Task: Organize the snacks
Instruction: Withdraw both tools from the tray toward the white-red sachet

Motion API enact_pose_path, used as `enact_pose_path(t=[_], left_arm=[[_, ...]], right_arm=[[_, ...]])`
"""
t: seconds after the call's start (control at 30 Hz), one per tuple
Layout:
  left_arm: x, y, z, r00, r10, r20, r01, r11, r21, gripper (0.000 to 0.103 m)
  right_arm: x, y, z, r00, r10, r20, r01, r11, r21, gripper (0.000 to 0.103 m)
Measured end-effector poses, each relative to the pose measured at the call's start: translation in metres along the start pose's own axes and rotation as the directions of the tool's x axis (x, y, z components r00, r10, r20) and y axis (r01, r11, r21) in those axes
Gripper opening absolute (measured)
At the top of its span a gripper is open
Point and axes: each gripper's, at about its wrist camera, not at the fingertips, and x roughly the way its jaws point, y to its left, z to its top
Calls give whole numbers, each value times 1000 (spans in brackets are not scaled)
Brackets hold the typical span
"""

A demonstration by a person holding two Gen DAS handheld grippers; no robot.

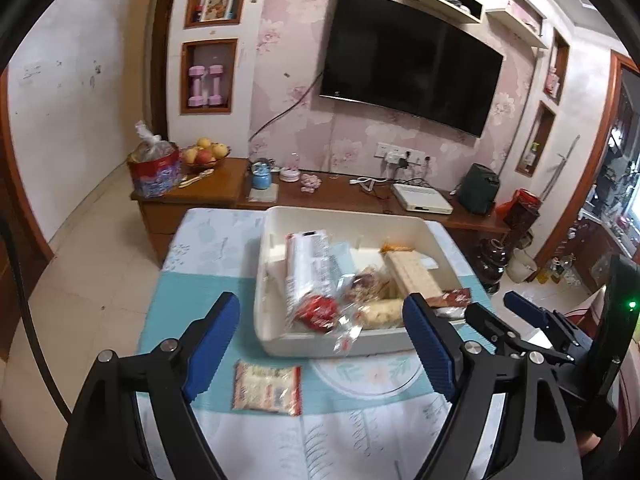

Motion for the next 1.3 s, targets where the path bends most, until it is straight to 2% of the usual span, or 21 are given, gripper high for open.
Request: enact_pose_path(t=[0.33,0.7,0.9,1.0,1.13,1.3], left_arm=[[-16,50,-30,993,99,-67,-105,990,-94,83],[-5,98,-68,976,129,-173,-160,971,-180,83],[8,112,-94,959,155,-237,-197,966,-165,83],[13,119,-106,952,160,-260,-207,964,-167,83],[22,125,-119,934,199,-295,-250,957,-147,83],[25,134,-127,927,207,-314,-267,950,-161,83]], right_arm=[[-4,33,-18,998,49,-44,-51,998,-49,81],[15,73,-47,984,133,-118,-146,983,-110,81],[38,98,-65,965,160,-208,-190,973,-132,81],[53,111,-76,952,166,-259,-207,968,-140,85],[72,127,-87,936,158,-315,-213,965,-151,88],[91,143,-97,918,145,-369,-219,961,-168,88]])
